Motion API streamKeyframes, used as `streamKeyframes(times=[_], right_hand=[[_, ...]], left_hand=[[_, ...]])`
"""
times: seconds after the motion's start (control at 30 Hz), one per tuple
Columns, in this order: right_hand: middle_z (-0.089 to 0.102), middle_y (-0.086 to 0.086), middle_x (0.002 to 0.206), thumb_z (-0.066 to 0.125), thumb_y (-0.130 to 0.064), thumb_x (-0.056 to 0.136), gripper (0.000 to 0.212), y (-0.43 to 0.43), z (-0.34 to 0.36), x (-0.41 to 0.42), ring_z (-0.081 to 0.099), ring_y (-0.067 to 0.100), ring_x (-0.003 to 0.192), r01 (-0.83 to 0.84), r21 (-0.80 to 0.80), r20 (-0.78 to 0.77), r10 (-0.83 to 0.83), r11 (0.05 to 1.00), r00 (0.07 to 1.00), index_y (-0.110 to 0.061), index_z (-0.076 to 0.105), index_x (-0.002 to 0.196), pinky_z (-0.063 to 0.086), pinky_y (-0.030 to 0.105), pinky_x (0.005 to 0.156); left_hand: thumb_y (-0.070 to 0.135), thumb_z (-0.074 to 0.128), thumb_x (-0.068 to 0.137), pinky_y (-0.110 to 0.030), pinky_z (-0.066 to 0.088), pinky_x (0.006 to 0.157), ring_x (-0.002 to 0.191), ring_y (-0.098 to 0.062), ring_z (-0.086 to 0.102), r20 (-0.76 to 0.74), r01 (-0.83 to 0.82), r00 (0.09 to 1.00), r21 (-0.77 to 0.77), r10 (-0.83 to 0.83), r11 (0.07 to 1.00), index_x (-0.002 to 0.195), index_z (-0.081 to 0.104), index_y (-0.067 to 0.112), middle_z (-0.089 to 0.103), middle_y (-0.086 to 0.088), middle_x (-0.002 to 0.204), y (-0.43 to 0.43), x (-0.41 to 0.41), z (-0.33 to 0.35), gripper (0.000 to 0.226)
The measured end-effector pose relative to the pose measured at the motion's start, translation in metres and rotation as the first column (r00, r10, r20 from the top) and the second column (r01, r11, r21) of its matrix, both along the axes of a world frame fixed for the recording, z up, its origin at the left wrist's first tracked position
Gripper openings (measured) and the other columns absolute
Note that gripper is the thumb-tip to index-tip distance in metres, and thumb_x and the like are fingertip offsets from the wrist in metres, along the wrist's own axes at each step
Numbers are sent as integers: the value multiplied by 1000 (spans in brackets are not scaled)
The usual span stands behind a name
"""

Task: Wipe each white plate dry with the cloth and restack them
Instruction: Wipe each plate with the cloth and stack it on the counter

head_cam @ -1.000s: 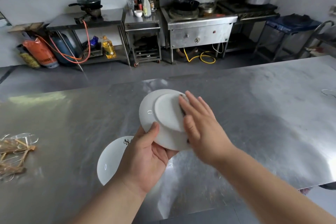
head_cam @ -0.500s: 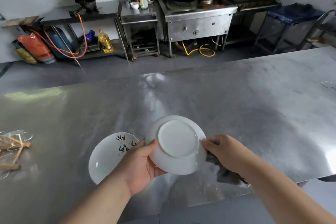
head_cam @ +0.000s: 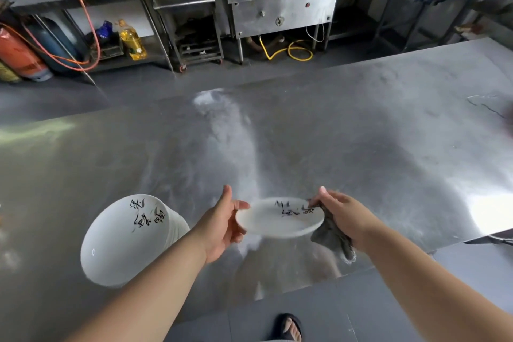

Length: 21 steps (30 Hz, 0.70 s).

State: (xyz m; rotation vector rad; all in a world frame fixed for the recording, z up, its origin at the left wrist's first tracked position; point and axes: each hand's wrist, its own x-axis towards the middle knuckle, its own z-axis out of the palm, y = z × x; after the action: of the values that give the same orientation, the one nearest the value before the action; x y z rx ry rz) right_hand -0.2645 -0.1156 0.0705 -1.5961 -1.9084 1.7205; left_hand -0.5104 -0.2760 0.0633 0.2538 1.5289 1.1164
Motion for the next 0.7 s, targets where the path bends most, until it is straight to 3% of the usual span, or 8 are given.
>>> streamKeyframes(times=[0.07,0.1,0.13,0.2,0.37,0.5,0.6,0.7], right_hand=[[76,0,93,71,-49,88,16,4,-16,-1,71,18,84,7,47,13,-8,999,1000,-37,70,100,61,45,88],[75,-5,92,73,-37,89,20,6,-24,-3,71,15,82,-11,73,50,8,997,999,-41,65,106,61,38,79],[72,-9,94,73,-30,89,30,7,-32,-6,70,13,83,-31,87,93,23,996,995,-42,61,114,57,31,72],[70,-10,100,70,-26,89,34,11,-52,-10,68,17,91,-75,114,176,54,991,983,-36,61,121,48,26,72],[69,-5,97,69,-28,91,17,10,-93,-17,64,21,90,-143,118,286,104,983,953,-28,65,107,48,29,75],[64,-10,88,65,-35,92,11,11,-110,-21,61,12,75,-171,177,346,102,969,933,-34,56,98,43,27,58],[66,-9,87,64,-42,93,13,12,-112,-19,63,13,71,-185,211,380,94,960,920,-33,55,98,47,28,56],[65,-12,84,64,-40,93,11,15,-104,-17,62,8,65,-171,243,391,65,955,918,-33,57,97,50,28,54]], left_hand=[[47,53,103,-30,45,54,63,-16,55,-311,117,939,-107,-145,987,111,59,26,64,-9,101,7,7,-13,23],[32,54,101,-30,47,56,70,-17,58,-400,156,894,-142,-201,977,115,53,32,65,-8,109,10,11,-23,14],[21,53,98,-31,49,59,76,-20,60,-443,174,865,-178,-237,968,119,47,37,66,-6,111,13,13,-32,27],[14,54,95,-34,54,69,87,-22,64,-484,139,843,-224,-234,965,126,45,38,69,-2,112,19,16,-49,40],[14,62,94,-36,56,86,97,-24,68,-582,24,777,-351,-238,936,123,64,21,72,2,108,26,16,-90,30],[16,62,92,-37,58,88,97,-24,70,-607,-7,764,-343,-217,939,119,68,24,74,4,104,27,17,-103,29],[17,63,90,-36,57,88,97,-21,70,-620,-17,762,-309,-188,951,117,71,26,75,8,101,28,16,-105,29],[18,66,91,-20,54,72,79,-4,71,-625,-41,767,-270,-142,962,118,67,28,71,16,101,24,14,-103,28]])
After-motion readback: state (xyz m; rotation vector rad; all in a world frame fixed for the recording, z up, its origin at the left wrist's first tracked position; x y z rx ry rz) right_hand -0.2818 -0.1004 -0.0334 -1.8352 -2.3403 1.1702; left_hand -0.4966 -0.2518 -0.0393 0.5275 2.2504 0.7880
